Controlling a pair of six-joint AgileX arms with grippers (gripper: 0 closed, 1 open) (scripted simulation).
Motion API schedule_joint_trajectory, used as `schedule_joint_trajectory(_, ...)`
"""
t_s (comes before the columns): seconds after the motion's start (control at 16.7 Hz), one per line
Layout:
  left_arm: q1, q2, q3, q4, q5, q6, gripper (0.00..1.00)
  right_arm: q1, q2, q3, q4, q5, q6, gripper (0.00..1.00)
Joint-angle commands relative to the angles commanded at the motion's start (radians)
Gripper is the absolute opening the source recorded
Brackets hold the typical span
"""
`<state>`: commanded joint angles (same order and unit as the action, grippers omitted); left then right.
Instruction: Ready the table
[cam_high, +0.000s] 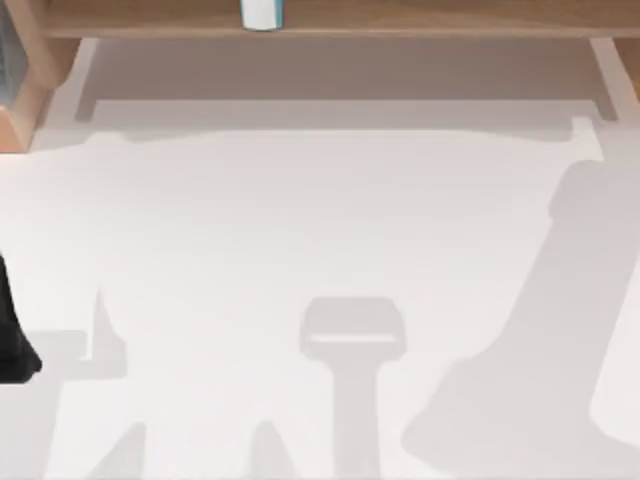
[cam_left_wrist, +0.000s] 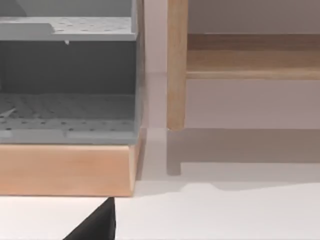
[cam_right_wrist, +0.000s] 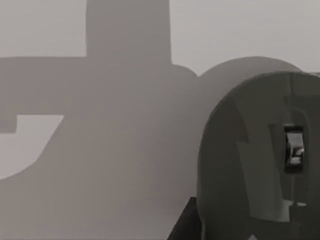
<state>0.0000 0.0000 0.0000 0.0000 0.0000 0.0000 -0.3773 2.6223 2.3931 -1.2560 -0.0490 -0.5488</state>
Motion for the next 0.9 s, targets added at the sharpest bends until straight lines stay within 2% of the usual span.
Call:
schedule_joint_trajectory(0.6, 0.0, 0.0, 0.0, 0.0, 0.0, 0.0, 1.0, -0.001, -0.008, 0.002, -0.001, 0.0, 0.0, 0.0)
schedule_joint_trajectory(0.9, 0.0, 0.0, 0.0, 0.0, 0.0, 0.0, 1.0, 0.001, -0.155, -0.08, 0.025, 0.02, -0.007, 0.0)
